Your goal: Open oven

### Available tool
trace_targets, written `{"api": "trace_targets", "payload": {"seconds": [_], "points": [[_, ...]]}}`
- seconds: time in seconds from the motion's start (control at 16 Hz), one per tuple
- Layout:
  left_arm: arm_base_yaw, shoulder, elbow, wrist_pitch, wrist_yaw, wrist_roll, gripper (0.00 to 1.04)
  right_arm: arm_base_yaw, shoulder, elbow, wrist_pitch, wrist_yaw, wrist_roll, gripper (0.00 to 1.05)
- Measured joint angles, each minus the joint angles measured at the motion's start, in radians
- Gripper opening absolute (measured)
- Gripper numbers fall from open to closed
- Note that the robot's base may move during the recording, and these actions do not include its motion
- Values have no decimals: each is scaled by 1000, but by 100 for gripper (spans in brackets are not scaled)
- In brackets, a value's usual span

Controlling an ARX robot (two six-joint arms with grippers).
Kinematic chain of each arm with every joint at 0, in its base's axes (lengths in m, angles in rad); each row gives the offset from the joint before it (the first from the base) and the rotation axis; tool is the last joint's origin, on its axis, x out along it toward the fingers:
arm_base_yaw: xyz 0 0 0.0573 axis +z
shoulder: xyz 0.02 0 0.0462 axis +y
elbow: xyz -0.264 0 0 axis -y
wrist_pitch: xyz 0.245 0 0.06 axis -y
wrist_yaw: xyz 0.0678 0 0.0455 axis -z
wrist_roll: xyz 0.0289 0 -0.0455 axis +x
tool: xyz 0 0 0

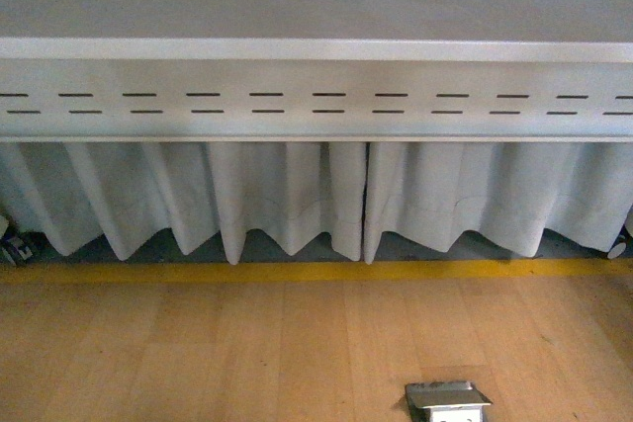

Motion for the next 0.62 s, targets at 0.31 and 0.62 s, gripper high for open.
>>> {"api": "trace_targets", "payload": {"seconds": [0.31,0.62], "points": [[0,0,0,-2,0,0,98,0,0,0,-1,0,0,98],[0,1,0,0,0,1,98,0,0,0,1,0,0,98]]}}
